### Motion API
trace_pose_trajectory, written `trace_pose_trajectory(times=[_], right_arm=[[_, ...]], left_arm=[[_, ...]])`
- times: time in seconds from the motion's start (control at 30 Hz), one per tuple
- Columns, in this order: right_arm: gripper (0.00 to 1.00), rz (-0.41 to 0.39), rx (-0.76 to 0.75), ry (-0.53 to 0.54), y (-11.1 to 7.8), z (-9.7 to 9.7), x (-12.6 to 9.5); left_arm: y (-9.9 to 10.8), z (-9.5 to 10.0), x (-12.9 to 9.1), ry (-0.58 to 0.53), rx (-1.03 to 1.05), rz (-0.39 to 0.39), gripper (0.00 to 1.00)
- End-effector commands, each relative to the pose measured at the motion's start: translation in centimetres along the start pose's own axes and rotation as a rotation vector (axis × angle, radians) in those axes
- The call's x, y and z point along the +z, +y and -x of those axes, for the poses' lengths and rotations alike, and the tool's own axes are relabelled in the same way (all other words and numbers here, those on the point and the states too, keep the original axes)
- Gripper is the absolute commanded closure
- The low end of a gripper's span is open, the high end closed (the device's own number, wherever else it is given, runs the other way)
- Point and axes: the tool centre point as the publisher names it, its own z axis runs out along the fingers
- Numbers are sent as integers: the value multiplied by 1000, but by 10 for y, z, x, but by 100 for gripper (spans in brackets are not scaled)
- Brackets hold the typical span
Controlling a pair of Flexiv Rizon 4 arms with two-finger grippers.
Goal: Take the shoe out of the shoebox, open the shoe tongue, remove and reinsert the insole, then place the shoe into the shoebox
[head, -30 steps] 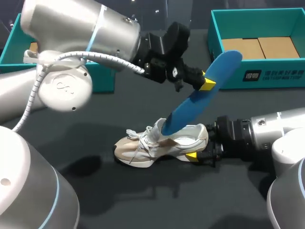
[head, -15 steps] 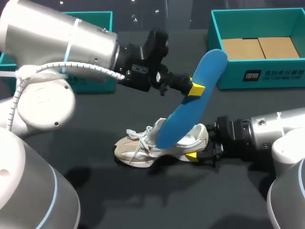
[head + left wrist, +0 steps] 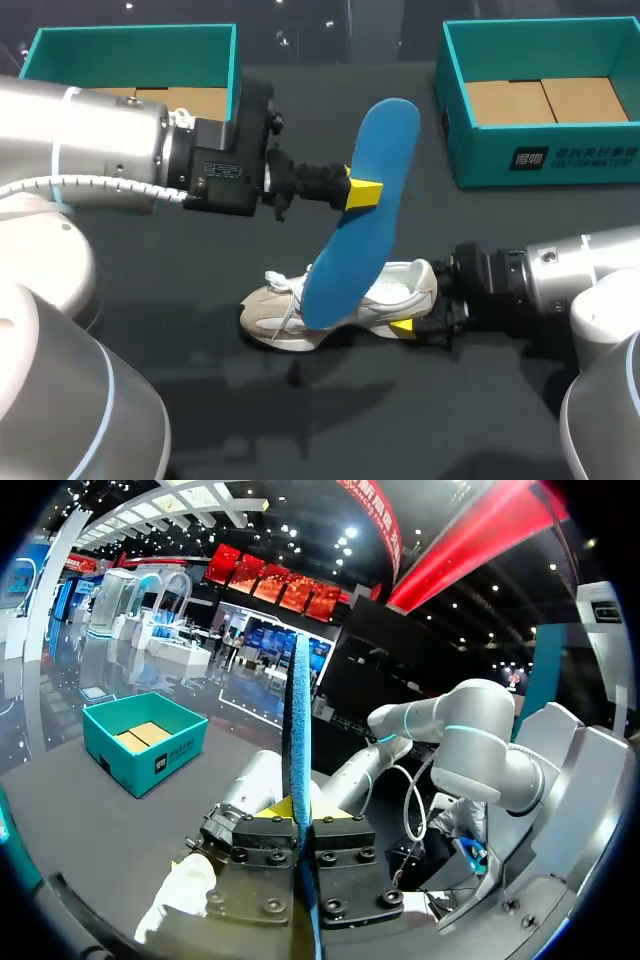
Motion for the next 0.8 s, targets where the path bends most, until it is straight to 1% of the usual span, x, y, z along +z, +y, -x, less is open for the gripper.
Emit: trace_pose_trajectory(times=[0.03,0.4,0.6,0.8], right_arm=[[100,-5,0,-1,1,-1,0],[100,-5,0,-1,1,-1,0],[100,-5,0,-1,1,-1,0],[100,-5,0,-1,1,-1,0]], left_arm=[[9,-8,-39,-11,-2,-72,100],[8,-9,-53,-1,-57,-130,100],[6,-7,-58,-14,-74,-138,100],[3,-4,-62,-17,-98,-162,100]])
